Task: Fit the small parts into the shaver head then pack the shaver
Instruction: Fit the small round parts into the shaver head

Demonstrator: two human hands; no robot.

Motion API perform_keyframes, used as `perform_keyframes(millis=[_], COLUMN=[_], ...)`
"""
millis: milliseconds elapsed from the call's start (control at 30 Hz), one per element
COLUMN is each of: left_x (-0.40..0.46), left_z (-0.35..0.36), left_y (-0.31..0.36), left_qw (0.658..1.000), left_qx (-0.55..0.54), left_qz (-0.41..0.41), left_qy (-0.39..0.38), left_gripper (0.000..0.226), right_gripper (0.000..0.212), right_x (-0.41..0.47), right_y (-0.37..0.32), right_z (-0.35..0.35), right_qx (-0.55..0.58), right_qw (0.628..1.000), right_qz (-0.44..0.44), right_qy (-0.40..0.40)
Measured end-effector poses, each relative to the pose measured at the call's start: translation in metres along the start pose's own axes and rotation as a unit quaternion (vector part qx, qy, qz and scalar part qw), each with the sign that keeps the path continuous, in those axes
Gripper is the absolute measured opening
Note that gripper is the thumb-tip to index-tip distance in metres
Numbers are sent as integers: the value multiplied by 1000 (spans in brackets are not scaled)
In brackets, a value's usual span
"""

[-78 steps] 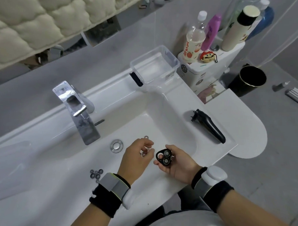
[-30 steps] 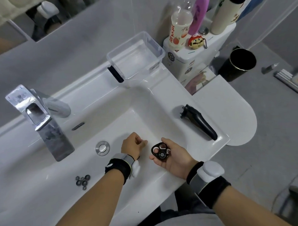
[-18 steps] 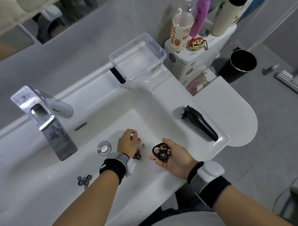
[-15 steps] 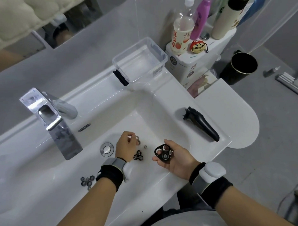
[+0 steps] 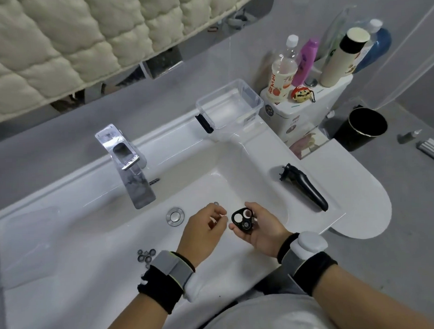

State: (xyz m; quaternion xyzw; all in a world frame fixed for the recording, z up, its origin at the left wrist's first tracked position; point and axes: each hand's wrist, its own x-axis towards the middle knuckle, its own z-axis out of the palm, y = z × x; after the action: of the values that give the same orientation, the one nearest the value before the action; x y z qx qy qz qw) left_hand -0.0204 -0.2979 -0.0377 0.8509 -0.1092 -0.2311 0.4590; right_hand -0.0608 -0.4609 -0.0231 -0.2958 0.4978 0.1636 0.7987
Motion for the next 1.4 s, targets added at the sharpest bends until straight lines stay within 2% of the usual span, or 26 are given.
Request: perform_keyframes(millis=[167, 300, 467, 600, 733, 900, 1000, 1067, 1133, 1233, 1300, 1400], left_x=[-12, -16, -16, -14, -14, -14, -13, -8, 3, 21, 34, 55], left_z=[4, 8, 10, 11, 16, 22, 25, 24, 19, 12, 12, 16], left_y=[13, 17, 14, 12, 13, 10, 8, 7, 3, -9, -21, -38], left_qw=[990, 986, 974, 956, 949, 974, 991, 999, 988, 943, 928, 938], left_qx=[104, 131, 189, 251, 266, 179, 96, -4, -129, -279, -310, -259], left_qz=[89, 94, 118, 153, 167, 128, 51, -14, -89, -180, -207, -230], left_qy=[-25, -34, -35, -20, -11, -56, -75, -44, -6, 15, 18, 23], left_gripper=[15, 23, 26, 23, 16, 10, 16, 18, 17, 14, 12, 12], right_gripper=[28, 32, 29, 29, 28, 29, 26, 23, 18, 20, 20, 20], right_x=[-2, -5, -5, -4, -1, 3, 6, 9, 13, 18, 21, 23], right_y=[7, 10, 12, 15, 15, 16, 14, 10, 6, 1, 0, -2], right_z=[4, 4, 4, 3, 2, 0, -4, -8, -14, -25, -32, -38], right_qx=[-20, -45, -47, -53, -64, -71, -83, -68, -34, 2, 22, 44], right_qw=[999, 996, 996, 996, 996, 996, 996, 997, 999, 999, 999, 999], right_qz=[-3, 1, -3, -2, -6, -8, -18, -31, -37, -29, -22, -11], right_qy=[-43, -74, -76, -75, -63, -59, -38, -14, 8, 25, 26, 26])
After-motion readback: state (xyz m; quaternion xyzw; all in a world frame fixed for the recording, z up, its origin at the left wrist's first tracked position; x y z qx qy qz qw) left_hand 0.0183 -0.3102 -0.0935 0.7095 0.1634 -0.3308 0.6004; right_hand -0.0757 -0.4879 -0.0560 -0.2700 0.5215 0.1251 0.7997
